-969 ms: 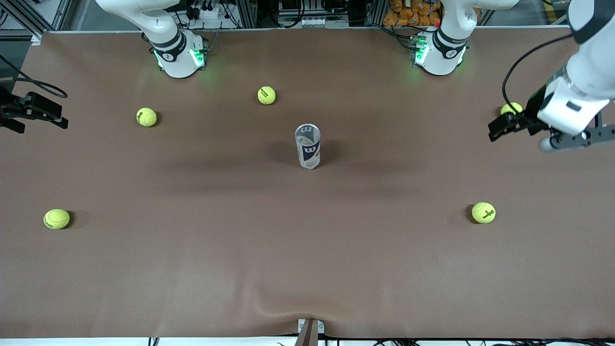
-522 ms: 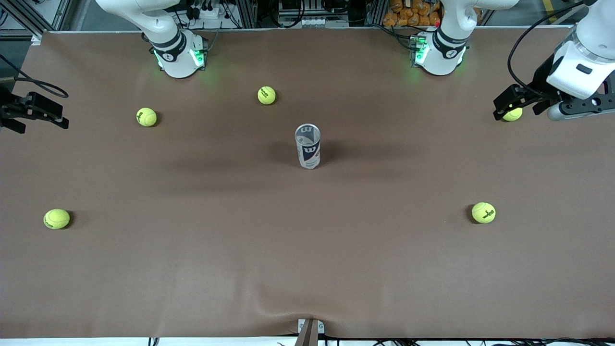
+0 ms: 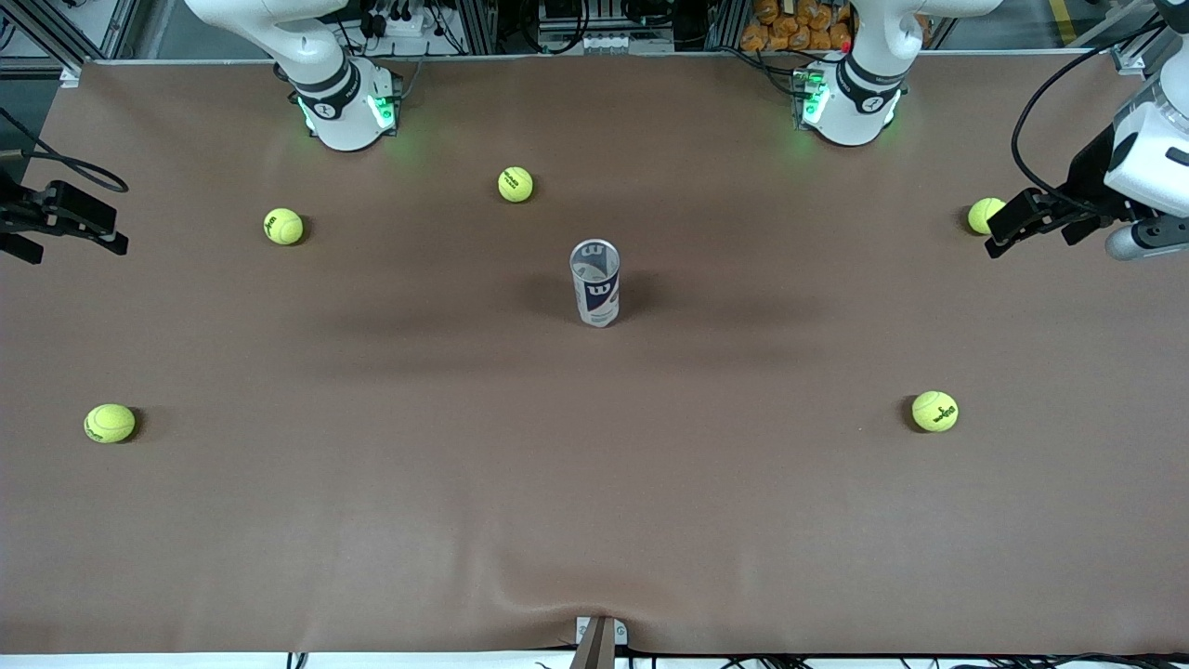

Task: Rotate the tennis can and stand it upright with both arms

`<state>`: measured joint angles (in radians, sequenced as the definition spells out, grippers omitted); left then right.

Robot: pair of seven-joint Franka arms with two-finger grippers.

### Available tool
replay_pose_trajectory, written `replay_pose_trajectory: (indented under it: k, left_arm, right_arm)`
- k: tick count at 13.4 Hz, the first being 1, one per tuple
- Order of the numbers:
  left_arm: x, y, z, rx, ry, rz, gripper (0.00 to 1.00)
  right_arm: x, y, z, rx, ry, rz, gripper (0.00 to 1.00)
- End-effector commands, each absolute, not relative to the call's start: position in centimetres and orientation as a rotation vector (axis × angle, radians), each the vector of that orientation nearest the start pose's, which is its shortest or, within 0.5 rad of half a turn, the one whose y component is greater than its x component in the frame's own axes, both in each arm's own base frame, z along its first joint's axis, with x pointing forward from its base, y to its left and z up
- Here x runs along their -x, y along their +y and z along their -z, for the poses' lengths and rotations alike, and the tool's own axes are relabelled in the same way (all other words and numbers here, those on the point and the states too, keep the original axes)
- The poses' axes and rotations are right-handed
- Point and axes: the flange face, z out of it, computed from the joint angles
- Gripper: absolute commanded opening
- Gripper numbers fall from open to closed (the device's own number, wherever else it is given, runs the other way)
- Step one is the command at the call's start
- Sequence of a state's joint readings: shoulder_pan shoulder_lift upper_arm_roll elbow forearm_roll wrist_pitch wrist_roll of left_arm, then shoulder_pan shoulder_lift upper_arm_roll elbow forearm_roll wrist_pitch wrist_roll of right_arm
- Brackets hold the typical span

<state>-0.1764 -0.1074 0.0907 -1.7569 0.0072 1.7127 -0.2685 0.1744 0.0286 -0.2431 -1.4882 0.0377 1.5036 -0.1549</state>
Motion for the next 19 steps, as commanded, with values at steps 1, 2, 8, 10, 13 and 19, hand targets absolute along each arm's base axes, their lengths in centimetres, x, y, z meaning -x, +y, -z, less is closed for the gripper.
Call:
replay_pose_trajectory:
  k: [1, 2, 8, 10, 13, 19]
  left_arm:
    - [-53.8, -3.6, -61.0, 3.125, -0.259, 0.103, 1.00]
    - [-53.8, -3.3, -60.8, 3.124, -0.263, 0.098, 1.00]
    - [-53.9, -3.3, -62.1, 3.113, -0.246, 0.140, 1.00]
    - [-54.1, -3.8, -62.3, 3.125, -0.229, 0.149, 1.00]
    - [-55.6, -3.0, -62.8, 3.122, -0.245, 0.175, 1.00]
    - [-55.3, 0.0, -63.5, 3.216, -0.261, 0.095, 1.00]
  right_arm:
    - [-55.2, -3.4, -64.8, 3.087, -0.145, 0.008, 1.00]
    - [-55.2, -3.4, -64.7, 3.087, -0.145, 0.006, 1.00]
    - [-55.2, -3.5, -64.6, 3.087, -0.143, 0.001, 1.00]
    - [-55.2, -3.5, -64.6, 3.086, -0.143, -0.001, 1.00]
    - [-55.2, -3.5, -64.6, 3.086, -0.143, -0.001, 1.00]
    - [-55.1, -3.5, -64.6, 3.085, -0.143, -0.013, 1.00]
